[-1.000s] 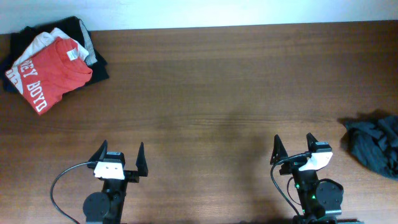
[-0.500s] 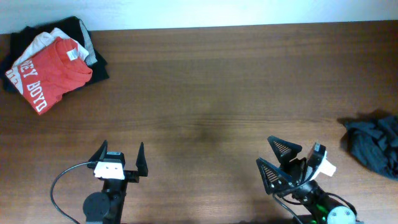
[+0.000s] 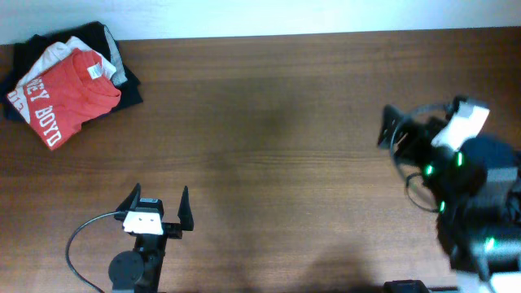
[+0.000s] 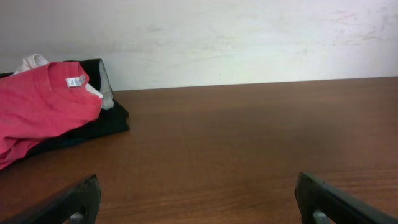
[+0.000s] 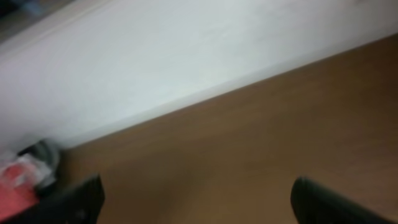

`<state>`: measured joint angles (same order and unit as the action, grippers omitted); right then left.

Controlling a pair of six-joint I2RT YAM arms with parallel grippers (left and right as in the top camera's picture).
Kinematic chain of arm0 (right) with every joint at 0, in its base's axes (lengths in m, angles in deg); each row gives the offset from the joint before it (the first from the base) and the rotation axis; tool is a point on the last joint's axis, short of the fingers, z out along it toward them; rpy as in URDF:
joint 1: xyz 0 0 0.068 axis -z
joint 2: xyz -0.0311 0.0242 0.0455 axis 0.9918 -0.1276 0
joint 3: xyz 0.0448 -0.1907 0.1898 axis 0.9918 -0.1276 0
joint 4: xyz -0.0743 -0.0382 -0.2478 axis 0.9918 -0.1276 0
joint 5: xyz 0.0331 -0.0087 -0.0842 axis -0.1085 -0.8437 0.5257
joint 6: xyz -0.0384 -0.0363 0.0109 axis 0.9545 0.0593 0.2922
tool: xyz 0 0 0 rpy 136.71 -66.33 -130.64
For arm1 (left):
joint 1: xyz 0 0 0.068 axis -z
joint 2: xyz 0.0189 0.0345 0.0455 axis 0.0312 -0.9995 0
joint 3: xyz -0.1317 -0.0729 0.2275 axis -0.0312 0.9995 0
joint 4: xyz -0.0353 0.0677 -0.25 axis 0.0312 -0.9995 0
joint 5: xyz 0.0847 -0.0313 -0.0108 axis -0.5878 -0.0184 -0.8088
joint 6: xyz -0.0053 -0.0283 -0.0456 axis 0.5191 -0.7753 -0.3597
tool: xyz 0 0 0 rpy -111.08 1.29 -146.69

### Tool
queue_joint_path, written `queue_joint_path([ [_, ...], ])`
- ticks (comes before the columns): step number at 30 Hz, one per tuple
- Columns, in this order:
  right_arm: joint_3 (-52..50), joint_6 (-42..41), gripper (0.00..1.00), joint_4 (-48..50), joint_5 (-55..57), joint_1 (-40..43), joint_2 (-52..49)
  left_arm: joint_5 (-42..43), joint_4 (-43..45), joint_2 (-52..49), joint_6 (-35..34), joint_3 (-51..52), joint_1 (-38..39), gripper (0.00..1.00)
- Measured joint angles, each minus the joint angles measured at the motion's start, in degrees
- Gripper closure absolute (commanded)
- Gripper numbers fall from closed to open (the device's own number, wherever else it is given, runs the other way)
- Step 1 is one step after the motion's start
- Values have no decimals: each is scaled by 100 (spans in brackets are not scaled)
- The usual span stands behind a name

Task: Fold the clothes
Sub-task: 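Grasp the dark green t-shirt with the right gripper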

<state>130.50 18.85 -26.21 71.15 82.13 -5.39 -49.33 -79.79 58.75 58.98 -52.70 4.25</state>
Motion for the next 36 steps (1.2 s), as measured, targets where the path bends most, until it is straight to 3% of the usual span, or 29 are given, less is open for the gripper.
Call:
queue_joint_path([
  [3,1725,343,1,-1631,1718,79,-1493,0,2,2,0,0,0,1],
  [6,2736,481,1,-2616,2697,564,-2671,0,0,9,2,0,0,1],
  [10,2949,529,1,-2841,3152,1722,-3899,0,0,4,2,0,0,1],
  [14,2949,531,1,-2844,2997,2601,-4232,0,2,4,2,0,0,1],
  [19,2990,584,1,-2962,1886,3897,-4715,0,2,4,2,0,0,1],
  [26,2992,590,1,-3071,1668,4332,-5864,0,0,4,2,0,0,1],
  [36,2992,590,1,-2935,1705,4905,-5945,0,2,4,0,0,0,1],
])
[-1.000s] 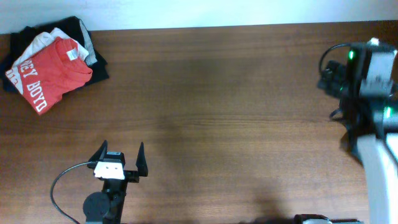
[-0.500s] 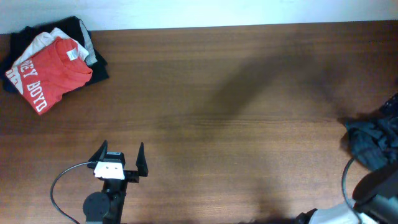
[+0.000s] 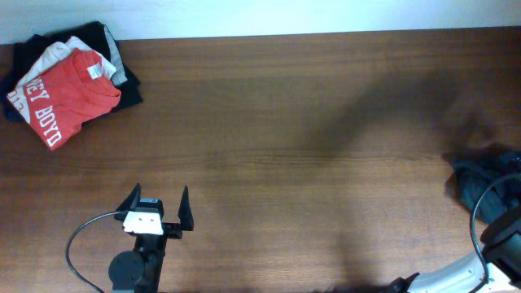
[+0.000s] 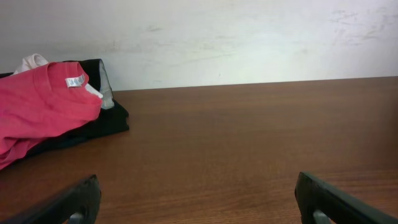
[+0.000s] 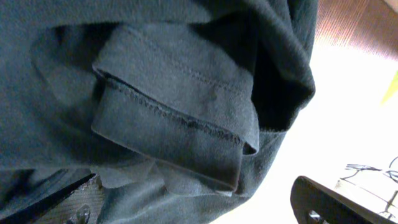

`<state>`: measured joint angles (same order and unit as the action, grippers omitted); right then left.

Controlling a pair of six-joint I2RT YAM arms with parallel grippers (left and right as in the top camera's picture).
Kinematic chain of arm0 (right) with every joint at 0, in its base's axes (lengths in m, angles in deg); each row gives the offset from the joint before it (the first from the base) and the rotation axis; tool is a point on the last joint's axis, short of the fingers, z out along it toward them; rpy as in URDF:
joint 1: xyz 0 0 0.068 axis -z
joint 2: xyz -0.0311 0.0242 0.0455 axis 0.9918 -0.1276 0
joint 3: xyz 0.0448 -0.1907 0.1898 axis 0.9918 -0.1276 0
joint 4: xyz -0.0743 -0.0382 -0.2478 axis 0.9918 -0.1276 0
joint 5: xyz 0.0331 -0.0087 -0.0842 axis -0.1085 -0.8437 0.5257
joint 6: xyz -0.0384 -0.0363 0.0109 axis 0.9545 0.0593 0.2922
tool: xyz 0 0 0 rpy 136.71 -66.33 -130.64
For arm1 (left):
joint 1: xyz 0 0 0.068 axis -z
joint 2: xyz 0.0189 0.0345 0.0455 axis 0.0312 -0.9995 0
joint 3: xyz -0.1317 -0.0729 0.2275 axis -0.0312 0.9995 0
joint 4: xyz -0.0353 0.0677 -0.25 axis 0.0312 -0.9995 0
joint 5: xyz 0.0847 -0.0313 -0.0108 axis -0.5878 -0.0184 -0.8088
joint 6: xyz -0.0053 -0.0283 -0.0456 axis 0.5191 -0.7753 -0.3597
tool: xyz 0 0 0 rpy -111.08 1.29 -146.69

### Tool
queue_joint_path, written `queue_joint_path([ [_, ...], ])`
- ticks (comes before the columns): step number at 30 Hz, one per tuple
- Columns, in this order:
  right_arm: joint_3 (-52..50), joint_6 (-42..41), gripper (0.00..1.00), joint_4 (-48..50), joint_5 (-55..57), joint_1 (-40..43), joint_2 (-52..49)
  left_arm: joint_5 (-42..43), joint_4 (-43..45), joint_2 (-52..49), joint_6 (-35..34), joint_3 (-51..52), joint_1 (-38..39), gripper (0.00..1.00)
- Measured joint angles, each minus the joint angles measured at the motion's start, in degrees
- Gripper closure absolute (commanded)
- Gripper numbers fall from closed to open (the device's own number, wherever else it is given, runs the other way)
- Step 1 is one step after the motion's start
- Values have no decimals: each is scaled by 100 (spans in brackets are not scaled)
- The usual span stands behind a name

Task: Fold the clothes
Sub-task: 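Grasp the dark green t-shirt with the right gripper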

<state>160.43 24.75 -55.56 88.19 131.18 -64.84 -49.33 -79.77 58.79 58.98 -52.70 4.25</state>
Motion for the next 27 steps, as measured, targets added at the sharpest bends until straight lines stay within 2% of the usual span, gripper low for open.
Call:
queue_joint_path([
  [3,0,2,0,-66,0,0,-164,0,-2,0,2,0,0,1],
  [4,0,0,5,-79,-2,0,-249,0,-2,0,2,0,0,1],
  [6,0,15,30,-76,-20,0,-341,0,-2,0,2,0,0,1],
  [7,0,28,49,-76,-33,0,-358,0,-2,0,2,0,0,1],
  [8,0,24,53,-76,-42,0,-358,0,-2,0,2,0,0,1],
  [10,0,22,41,-74,-42,0,-361,0,-2,0,2,0,0,1],
  [12,0,24,36,-76,-39,0,-361,0,-2,0,2,0,0,1],
  [13,0,20,16,-74,-42,0,-361,0,-2,0,2,0,0,1],
  [14,0,42,14,-72,-42,0,-361,0,-2,0,2,0,0,1],
  [17,0,28,42,-55,-37,15,-361,0,-2,0,2,0,0,1],
  [18,0,33,42,-28,-37,28,-361,0,-2,0,0,0,0,1],
  [19,0,15,20,-28,-39,46,-361,0,-2,0,0,0,0,1],
  [20,0,20,14,-22,-37,57,-361,0,-2,0,2,0,0,1],
  [23,-2,20,16,66,-37,66,-361,0,-2,0,2,0,0,1],
  [25,-59,22,25,229,-37,66,-363,0,-2,0,2,0,0,1],
  [26,-133,28,36,323,-35,68,-363,0,-2,0,2,0,0,1],
  [27,-210,28,57,393,-37,68,-365,0,-2,0,2,0,0,1],
])
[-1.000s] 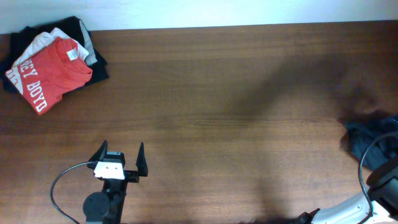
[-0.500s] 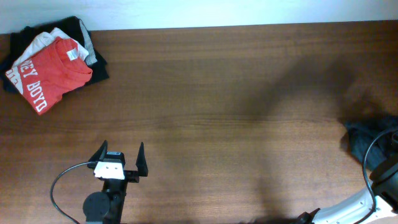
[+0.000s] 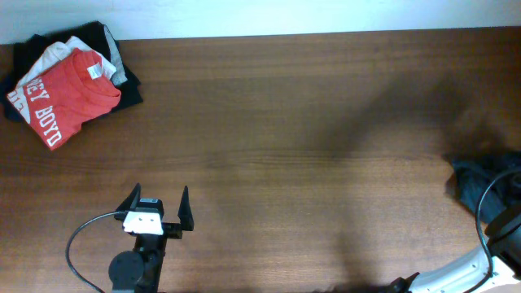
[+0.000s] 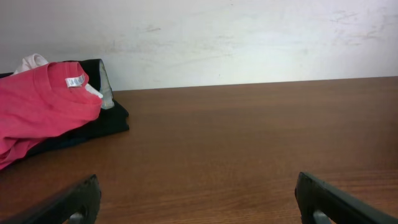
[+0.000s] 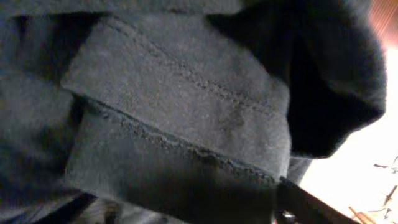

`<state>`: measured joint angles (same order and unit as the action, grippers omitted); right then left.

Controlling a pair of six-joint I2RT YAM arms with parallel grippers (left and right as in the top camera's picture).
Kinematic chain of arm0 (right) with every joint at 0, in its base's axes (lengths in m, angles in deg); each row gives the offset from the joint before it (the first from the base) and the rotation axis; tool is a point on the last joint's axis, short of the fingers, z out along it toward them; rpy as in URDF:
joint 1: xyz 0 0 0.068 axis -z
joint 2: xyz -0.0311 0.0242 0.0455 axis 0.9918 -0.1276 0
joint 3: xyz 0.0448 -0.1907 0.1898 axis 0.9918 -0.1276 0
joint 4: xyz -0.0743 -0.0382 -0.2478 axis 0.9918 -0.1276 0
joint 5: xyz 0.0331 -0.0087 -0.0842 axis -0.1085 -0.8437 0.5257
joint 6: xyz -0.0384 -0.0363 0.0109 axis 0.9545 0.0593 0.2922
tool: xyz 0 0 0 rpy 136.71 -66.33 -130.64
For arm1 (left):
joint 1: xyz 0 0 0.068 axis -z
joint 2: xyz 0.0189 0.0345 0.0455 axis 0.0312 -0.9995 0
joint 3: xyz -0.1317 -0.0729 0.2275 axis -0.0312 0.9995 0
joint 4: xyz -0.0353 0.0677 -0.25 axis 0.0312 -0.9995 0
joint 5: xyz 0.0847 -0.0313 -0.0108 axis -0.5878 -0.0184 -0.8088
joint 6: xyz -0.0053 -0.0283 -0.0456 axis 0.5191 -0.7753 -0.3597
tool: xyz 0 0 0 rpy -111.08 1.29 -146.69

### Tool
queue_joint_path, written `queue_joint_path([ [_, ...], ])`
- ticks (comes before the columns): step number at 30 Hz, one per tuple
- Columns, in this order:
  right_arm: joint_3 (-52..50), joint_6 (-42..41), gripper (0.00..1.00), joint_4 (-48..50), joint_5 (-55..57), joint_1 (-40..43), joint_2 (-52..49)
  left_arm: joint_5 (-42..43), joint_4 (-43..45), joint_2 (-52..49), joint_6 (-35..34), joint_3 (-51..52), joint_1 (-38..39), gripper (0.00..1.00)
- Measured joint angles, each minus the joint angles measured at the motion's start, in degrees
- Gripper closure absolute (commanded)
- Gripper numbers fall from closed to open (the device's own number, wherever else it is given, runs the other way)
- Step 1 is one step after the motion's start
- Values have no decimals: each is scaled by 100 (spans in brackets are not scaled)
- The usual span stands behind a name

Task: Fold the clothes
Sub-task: 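Grasp the dark green t-shirt with the right gripper, then lift and drag the t-shirt leftward across the table with the right gripper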

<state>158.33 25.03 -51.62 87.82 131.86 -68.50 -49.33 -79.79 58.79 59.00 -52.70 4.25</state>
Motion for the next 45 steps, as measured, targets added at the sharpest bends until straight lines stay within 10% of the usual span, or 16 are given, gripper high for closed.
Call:
queue_joint_path([
  [2,-68,-2,96,61,0,2,-2,0,0,0,0,0,0,1],
  [14,1222,-11,96,-780,-1749,-564,70,2,2,-2,-2,0,0,1],
  [24,3005,-35,96,-249,-2586,-6341,437,0,0,0,0,0,0,1],
  [26,3005,-42,80,-79,-2612,-7388,378,0,0,0,0,0,0,1],
  [29,3005,-55,1,107,-2660,-8439,234,0,0,0,0,0,0,1],
  [35,3010,-33,1,-76,-2549,-8579,223,0,2,0,0,0,0,1],
  [45,2660,-444,1,-2002,-1215,-6096,225,0,0,0,0,0,0,1],
])
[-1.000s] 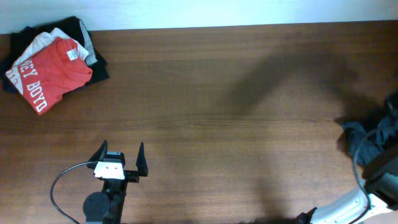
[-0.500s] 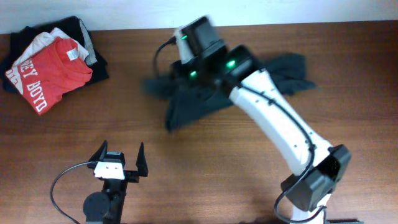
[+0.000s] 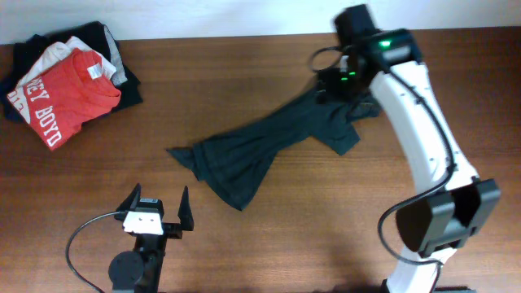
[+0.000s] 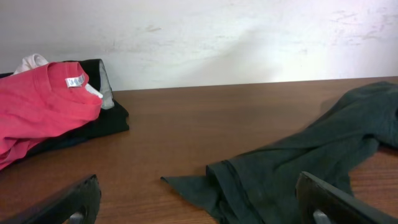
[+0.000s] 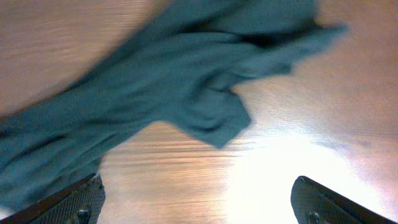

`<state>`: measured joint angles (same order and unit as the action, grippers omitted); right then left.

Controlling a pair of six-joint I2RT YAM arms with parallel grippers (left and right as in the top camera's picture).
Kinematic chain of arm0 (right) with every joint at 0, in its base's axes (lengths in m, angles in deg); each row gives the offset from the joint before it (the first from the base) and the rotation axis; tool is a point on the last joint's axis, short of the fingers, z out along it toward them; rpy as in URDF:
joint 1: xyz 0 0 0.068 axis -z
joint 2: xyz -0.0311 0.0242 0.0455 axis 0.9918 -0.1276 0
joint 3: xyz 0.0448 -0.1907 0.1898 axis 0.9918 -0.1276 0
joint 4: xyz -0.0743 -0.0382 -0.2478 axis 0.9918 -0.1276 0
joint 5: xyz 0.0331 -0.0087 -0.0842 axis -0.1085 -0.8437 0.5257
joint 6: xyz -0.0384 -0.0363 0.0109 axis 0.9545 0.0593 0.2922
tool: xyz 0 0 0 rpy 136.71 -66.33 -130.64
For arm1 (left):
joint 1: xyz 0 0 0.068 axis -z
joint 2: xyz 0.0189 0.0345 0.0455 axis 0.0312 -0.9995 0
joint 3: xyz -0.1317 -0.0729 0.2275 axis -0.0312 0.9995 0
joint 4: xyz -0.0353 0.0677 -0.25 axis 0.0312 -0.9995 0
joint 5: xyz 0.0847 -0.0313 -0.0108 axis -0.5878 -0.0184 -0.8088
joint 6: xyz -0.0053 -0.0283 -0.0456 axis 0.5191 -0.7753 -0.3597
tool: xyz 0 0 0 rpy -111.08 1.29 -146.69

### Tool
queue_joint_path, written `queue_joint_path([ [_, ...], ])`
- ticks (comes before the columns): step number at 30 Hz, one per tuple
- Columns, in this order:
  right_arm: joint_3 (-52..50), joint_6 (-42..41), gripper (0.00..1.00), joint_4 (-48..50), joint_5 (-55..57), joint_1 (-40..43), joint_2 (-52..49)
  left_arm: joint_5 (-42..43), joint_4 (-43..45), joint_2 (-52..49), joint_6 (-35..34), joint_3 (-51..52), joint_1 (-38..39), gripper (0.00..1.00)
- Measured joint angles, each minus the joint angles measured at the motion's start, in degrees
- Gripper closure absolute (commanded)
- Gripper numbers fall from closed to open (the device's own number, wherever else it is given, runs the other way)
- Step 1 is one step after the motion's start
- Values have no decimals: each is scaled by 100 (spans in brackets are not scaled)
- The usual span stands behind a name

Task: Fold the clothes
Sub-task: 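Lift and drag the t-shirt leftward across the table with the right gripper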

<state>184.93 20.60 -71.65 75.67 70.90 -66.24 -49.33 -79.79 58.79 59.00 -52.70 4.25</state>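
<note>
A dark green-grey garment lies crumpled and stretched slantwise across the middle of the table, also seen in the left wrist view and the right wrist view. My right gripper hangs above the garment's far right end, open, with only bare wood between its fingers. My left gripper rests near the front edge, open and holding nothing, the garment's near corner just ahead of it.
A pile of folded clothes, a red lettered shirt on top of white and black ones, sits at the far left corner. A white wall runs behind the table. The right arm spans the table's right side.
The dark garment, then bunched at the table's right edge under my right gripper, now lies stretched across the middle. My right gripper is open above its far right end. The left arm has not moved.
At first the right arm stood at the table's right side, gripper open, with no dark garment on the table. Then its gripper was down over a dark bundle at the right edge, then pressed closer into it. Now the garment lies mid-table, let go.
</note>
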Motion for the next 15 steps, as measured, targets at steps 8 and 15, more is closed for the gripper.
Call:
queue_joint_path([
  [8,-2918,313,0,2210,-1047,1274,-35,0,2,2,0,0,0,1],
  [15,-4459,774,26,4363,-1818,1241,-2,0,0,4,0,0,0,1],
])
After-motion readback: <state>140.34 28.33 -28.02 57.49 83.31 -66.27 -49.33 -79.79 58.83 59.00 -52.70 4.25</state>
